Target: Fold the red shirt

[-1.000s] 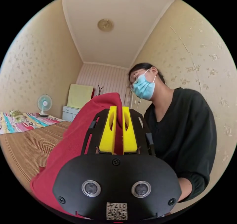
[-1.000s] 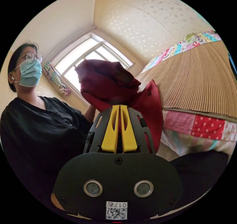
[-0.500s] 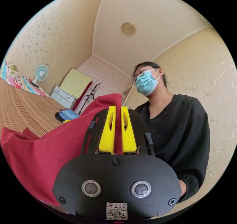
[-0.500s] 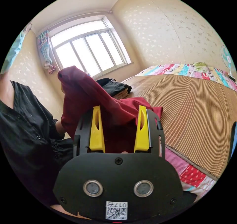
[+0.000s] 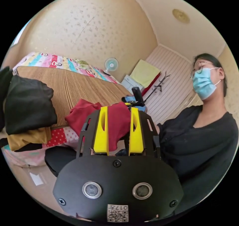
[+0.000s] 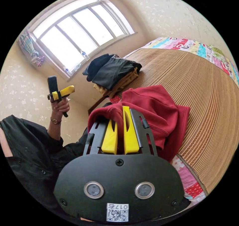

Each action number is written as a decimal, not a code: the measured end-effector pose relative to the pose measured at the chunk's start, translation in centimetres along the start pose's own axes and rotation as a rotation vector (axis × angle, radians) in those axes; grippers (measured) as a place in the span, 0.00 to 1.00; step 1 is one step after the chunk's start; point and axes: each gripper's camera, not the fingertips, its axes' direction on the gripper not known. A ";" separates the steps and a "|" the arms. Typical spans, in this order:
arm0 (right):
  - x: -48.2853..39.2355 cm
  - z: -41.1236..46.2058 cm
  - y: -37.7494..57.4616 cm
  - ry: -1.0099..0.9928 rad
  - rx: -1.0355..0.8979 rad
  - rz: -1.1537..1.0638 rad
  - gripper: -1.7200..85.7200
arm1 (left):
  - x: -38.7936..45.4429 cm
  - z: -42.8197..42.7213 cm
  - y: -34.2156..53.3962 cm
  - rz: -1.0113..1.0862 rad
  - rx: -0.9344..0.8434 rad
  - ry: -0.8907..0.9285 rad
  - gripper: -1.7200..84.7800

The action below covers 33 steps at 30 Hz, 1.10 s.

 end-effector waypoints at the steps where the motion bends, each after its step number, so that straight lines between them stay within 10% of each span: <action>1: -0.2 0.7 -0.9 0.000 0.000 0.022 0.08 | 1.2 2.5 -1.0 -0.006 -0.053 -0.064 0.18; 19: -8.8 11.8 -13.4 0.274 -0.447 -0.242 0.08 | 1.8 14.2 1.4 -0.400 0.014 -0.357 0.21; 25: -8.9 12.2 -13.2 0.313 -0.433 -0.229 0.08 | -2.4 12.6 5.7 -0.465 0.059 -0.120 0.07; 33: -4.2 2.5 -6.7 0.120 -0.198 -0.220 0.08 | -7.0 0.9 8.8 -0.031 0.300 0.547 0.02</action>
